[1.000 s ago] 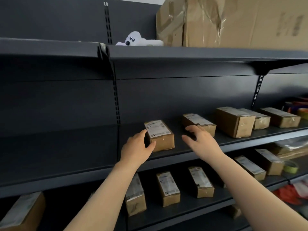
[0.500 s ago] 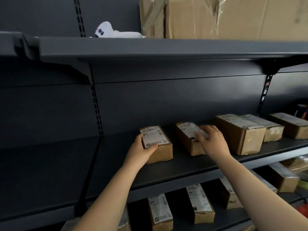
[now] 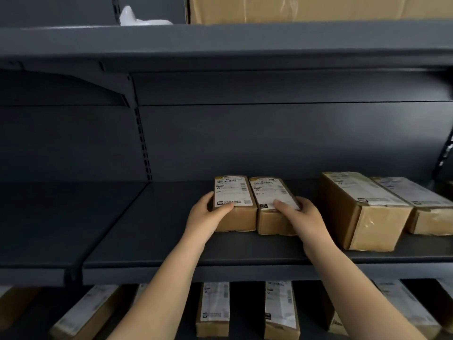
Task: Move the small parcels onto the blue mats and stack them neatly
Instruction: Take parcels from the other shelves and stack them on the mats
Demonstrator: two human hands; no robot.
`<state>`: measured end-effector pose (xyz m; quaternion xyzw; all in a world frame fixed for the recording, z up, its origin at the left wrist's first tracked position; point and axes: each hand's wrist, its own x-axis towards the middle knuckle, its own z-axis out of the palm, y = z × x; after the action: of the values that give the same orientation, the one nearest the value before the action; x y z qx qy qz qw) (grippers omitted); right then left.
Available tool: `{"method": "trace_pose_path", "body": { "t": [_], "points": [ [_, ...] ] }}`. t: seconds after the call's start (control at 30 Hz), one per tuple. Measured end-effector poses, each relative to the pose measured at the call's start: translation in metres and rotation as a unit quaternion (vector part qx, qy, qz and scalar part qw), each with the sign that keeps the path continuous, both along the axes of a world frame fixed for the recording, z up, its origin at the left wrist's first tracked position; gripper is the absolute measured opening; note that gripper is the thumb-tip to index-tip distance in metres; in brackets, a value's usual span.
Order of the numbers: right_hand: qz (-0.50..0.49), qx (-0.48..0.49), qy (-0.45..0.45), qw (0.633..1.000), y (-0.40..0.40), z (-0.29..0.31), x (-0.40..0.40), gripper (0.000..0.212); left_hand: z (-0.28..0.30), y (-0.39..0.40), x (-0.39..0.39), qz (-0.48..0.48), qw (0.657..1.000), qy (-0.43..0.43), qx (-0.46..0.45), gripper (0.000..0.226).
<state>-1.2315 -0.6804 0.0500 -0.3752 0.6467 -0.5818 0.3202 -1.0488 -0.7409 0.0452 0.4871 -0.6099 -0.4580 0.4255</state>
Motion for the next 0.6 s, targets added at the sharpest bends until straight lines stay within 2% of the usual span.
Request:
{"method": "trace_pose_path", "body": {
  "t": [0.13,0.27,0.37,0.6],
  "points": [
    [0.017,-0.041,-0.061,0.997,0.002,-0.004,-0.001,0.062,-0.002,0.011,-0.001,0.038,0.998,0.047,0.005,0.063],
    [0.023,-0.106,-0.055,0.993,0.009,-0.008,0.004,0.055,0.002,0.03,0.005,0.06,0.994,0.092,-0.022,0.054],
    [0.041,-0.163,-0.072,0.983,0.014,-0.006,0.012,0.046,0.008,0.043,0.015,0.09,0.988,0.111,-0.054,0.059],
    [0.168,-0.213,-0.123,0.955,0.016,0.005,0.057,0.045,0.019,0.077,0.071,0.158,0.973,0.123,-0.117,0.063]
  ]
}}
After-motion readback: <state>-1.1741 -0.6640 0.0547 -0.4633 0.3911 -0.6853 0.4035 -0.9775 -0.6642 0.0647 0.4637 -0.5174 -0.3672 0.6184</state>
